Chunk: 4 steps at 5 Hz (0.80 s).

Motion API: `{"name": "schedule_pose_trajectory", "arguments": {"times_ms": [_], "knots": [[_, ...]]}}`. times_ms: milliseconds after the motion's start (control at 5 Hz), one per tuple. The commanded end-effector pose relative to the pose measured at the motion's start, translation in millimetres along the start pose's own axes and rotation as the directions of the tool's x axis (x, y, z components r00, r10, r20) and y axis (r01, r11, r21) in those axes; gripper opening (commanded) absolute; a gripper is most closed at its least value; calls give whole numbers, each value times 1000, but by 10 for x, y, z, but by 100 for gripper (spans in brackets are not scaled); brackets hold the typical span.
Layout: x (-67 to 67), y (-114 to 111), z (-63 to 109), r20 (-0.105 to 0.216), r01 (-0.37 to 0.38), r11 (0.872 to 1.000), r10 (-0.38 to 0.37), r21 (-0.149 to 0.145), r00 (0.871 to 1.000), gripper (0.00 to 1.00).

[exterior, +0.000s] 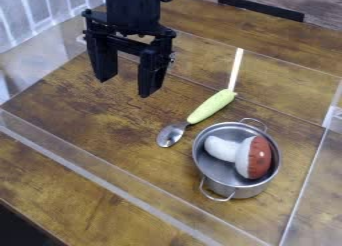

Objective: Remove the mushroom from the silver pot and put it on the table

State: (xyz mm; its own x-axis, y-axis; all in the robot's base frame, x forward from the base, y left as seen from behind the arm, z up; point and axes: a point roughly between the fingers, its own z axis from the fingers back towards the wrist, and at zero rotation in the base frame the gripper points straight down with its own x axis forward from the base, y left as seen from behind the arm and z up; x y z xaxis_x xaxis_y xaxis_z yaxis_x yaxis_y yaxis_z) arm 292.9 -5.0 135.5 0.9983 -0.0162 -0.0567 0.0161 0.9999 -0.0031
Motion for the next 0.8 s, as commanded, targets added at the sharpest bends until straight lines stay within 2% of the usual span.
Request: {"name": "schedule_pose_trajectory", "arguments": {"times_ms": [0,200,400,600], "knots": [[55,-61,-52,-32,52,999,-52,-2,998,100],[64,-293,20,-27,96,995,-96,-7,995,100],[92,-672,125,4,162,987,-162,1,987,100],[147,-1072,86,29,230,973,-230,8,973,100]]}}
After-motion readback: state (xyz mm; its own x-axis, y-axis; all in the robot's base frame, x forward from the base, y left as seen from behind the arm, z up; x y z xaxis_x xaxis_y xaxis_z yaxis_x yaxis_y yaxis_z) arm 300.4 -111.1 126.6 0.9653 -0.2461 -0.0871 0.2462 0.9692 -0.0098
